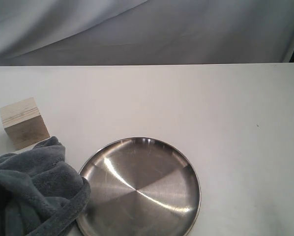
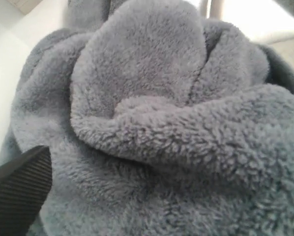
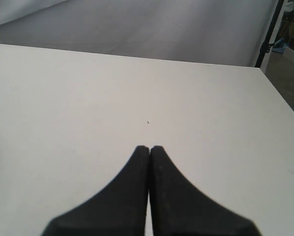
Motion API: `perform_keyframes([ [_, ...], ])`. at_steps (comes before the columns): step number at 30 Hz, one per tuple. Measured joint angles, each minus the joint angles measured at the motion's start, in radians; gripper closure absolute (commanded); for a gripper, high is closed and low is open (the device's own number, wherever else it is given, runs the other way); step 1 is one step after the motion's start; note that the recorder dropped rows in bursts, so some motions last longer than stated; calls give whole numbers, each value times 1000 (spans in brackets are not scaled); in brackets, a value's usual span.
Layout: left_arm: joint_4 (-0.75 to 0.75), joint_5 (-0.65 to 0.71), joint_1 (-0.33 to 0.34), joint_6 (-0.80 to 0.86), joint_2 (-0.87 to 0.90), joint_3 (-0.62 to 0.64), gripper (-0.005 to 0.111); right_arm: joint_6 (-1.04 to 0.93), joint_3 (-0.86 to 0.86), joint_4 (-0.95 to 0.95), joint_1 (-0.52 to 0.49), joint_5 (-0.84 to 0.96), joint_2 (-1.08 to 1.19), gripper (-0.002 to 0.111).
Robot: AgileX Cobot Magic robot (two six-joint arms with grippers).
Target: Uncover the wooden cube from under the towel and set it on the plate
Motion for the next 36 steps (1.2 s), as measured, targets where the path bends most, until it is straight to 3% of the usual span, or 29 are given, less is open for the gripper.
perform_keyframes([
  [8, 569, 103, 0, -410, 0, 0, 2, 0, 0, 0, 0, 0, 0, 108],
  [10, 604, 128, 0, -443, 0, 0, 2, 0, 0, 0, 0, 0, 0, 108],
  [20, 595, 163, 0, -465, 0, -43, 2, 0, 0, 0, 0, 0, 0, 108],
  [29, 603, 359, 0, -430, 0, -141, 2, 0, 0, 0, 0, 0, 0, 108],
  [36, 495, 421, 0, -334, 0, -182, 2, 0, 0, 0, 0, 0, 0, 108],
])
